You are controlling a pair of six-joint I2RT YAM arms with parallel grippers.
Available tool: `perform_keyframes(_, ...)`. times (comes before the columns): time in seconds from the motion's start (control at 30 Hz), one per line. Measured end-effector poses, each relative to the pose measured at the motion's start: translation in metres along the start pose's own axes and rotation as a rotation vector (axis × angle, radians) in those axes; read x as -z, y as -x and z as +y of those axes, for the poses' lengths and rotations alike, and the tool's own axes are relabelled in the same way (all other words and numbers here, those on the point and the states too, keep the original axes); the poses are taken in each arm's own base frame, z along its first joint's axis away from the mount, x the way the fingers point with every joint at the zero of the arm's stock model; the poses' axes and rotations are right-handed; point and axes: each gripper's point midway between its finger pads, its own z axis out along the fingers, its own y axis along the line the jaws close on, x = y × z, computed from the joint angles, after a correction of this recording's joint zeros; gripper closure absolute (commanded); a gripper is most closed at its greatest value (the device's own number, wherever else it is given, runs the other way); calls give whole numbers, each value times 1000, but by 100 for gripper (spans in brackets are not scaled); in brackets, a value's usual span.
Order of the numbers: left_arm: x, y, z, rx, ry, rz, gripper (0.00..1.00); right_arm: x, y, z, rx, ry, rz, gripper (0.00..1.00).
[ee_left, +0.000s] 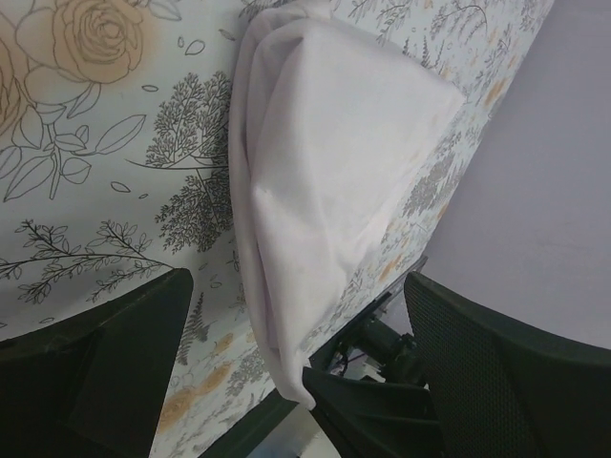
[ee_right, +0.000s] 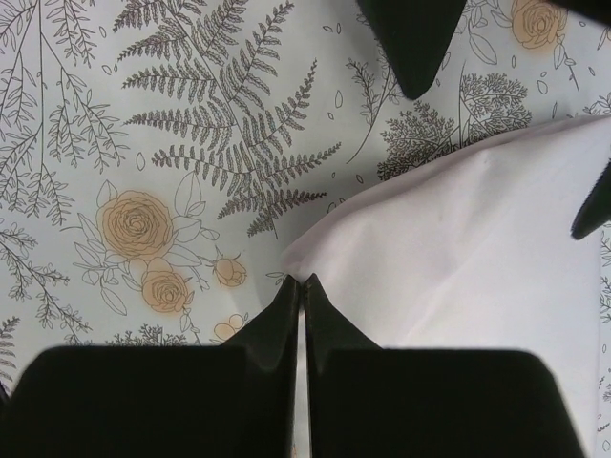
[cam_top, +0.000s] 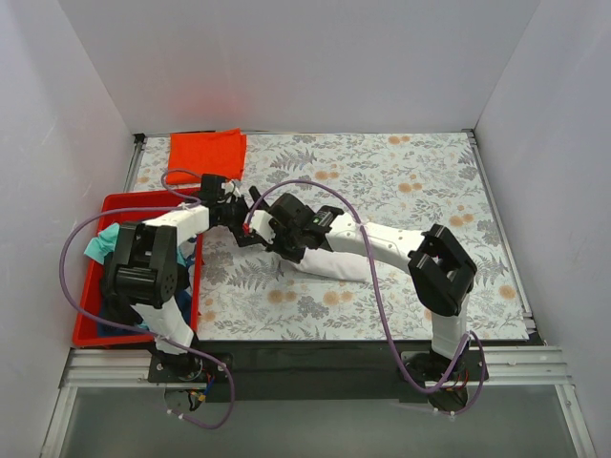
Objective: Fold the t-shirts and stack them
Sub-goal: Neatly place the folded tshirt to the corner
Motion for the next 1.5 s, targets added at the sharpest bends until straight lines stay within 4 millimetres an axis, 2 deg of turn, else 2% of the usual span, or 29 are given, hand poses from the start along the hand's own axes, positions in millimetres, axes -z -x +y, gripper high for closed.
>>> perform_keyframes(0.2,-20,-20,21,126,17,49,7,0,0,1,1,6,-2,99)
perform_keyframes(0.4,-33,-24,15,187,-30,86,12,0,1,6,-14,31,-10,99)
perform_keyframes(0.57,-54,-26,2,205,-80,154,31,0,2,8,-31,42,-14,99)
perform_keyframes(0.73,-67,-23,0,194,-94,165,46,2,4,11,-44,54,-23,99)
perform_keyframes(0.8,-70,-22,1,194,-89,164,67,2,5,11,-50,54,-24,99)
perform_keyframes(0.87,-74,-22,7,198,-74,162,96,2,5,11,-51,54,-24,99)
perform_keyframes(0.9,-75,-23,10,204,-65,166,100,2,5,11,-52,55,-24,97)
perform_keyframes(0.93,-77,-23,14,189,-54,171,100,2,4,11,-54,53,-23,93)
perform_keyframes(0.97,-77,-22,13,173,-49,176,100,2,4,11,-57,51,-22,85)
perform_keyframes(1.1,-76,3,4,20,40,128,100,5,0,2,-88,41,-19,56)
perform_keyframes(1.17,-74,25,-5,-94,86,84,100,13,-7,-9,-121,41,-29,52)
perform_keyframes(1.23,-67,44,-10,-205,143,41,100,28,-22,-29,-176,20,-35,46)
perform_keyframes(1.4,-51,88,-12,-422,309,-22,100,71,-72,-89,-316,-103,-41,21)
perform_keyframes(1.5,-44,119,-13,-534,381,-73,100,89,-98,-101,-354,-153,-29,16)
